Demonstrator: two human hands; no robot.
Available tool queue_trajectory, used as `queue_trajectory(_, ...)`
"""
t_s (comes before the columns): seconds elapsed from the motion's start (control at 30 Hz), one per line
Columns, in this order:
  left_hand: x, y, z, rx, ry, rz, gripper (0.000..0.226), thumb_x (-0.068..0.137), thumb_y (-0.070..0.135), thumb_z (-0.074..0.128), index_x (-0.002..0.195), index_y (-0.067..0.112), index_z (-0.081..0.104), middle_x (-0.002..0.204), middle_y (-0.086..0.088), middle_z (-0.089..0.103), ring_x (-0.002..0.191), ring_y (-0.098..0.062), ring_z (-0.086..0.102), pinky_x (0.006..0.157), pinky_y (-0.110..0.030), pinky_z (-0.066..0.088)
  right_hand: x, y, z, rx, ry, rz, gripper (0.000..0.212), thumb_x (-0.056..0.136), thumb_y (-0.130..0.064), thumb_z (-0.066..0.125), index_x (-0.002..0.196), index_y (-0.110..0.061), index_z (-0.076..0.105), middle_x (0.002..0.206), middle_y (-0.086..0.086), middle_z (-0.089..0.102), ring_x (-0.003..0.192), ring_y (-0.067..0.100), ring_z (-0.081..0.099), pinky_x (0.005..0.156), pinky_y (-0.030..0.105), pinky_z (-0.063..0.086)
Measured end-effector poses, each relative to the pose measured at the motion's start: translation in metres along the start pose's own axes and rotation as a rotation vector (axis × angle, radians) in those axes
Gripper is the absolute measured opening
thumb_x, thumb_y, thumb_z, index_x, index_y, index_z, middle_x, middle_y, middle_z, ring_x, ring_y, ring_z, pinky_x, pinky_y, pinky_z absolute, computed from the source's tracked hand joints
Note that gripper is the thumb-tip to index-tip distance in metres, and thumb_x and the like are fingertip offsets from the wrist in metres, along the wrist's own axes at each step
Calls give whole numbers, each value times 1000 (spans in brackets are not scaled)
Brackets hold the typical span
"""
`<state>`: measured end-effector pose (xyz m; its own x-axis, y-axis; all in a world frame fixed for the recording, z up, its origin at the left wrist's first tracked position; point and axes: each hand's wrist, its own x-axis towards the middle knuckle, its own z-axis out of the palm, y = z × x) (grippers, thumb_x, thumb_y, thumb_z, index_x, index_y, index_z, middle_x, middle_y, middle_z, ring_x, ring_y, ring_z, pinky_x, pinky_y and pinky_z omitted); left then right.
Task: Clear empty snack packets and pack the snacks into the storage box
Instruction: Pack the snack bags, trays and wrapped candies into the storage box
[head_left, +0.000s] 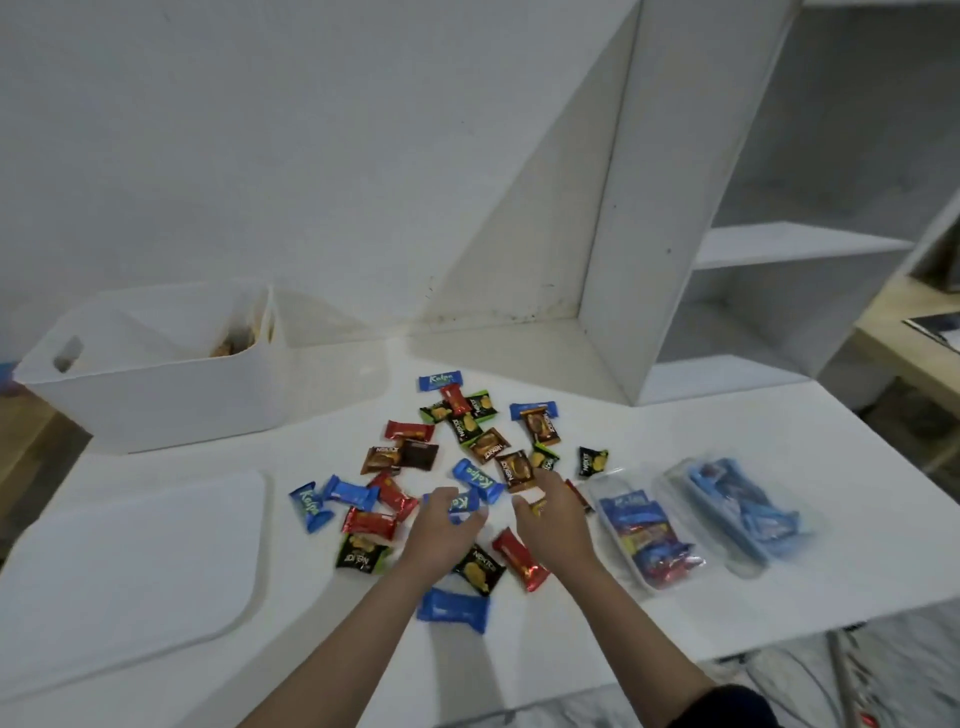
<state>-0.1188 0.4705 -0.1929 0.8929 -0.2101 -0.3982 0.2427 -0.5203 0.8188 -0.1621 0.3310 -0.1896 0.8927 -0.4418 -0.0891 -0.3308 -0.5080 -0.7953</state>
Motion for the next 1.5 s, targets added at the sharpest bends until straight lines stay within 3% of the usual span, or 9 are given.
queue_trajectory(0.13,0,12,49,46,-58,-9,58,86,39,63,136,17,42,142,-5,44,129,-20,44,106,-35,39,4,37,-29,-19,98,95,44,90,-21,57,131,-9,48,127,10,57,116,23,53,92,30,44)
queue_trajectory(0.3,11,26,101,35,-192,12,49,85,38,63,126,17,47,127,0,53,108,-14,52,90,-27,44,19,72,-65,-45,202,177,44,89,-17,57,130,-8,48,129,14,53,121,27,48,98,33,39)
queue_trajectory(0.43,21,40,139,16,-282,-10,60,87,29,62,138,14,36,137,-4,47,123,-20,48,96,-28,41,35,100,-100,-118,292,214,44,86,-12,58,129,-2,49,128,19,54,122,32,47,100,36,38)
queue_trajectory(0.67,31,54,190,77,-125,-110,67,84,28,66,135,-1,33,136,-16,44,123,-30,47,94,-31,44,70,157,-163,-346,328,304,39,77,-12,60,114,1,59,108,23,63,104,41,56,90,41,42)
queue_trajectory(0.77,33,58,208,65,-80,-189,57,87,21,63,131,-5,38,131,-19,49,119,-31,52,82,-25,42,89,183,-190,-465,286,313,45,83,-24,53,124,-5,51,121,20,59,109,40,53,93,44,40)
queue_trajectory(0.9,31,53,231,19,-39,-279,41,89,14,56,125,2,41,119,-16,59,105,-31,59,82,-34,50,107,213,-218,-561,261,373,37,96,-23,42,128,-6,45,126,17,57,113,38,52,94,45,41)
queue_trajectory(1.1,22,50,248,-48,89,-324,27,91,11,53,116,9,42,105,-9,55,95,-29,57,83,-40,52,113,253,-235,-401,121,391,21,91,-14,43,103,-5,57,101,17,66,94,35,61,68,31,42)
queue_trajectory(1.23,20,47,250,-145,163,-329,19,89,11,57,105,15,48,100,-8,56,97,-33,60,86,-45,53,119,256,-246,-281,88,329,14,82,-6,51,88,-7,63,97,14,69,90,32,61,69,27,40)
queue_trajectory(1.5,12,47,252,-289,180,-344,21,92,9,53,112,12,57,86,-5,61,76,-23,59,54,-25,42,105,206,-229,-20,105,114,10,89,-16,53,83,-13,60,83,5,71,74,27,65,68,32,51)
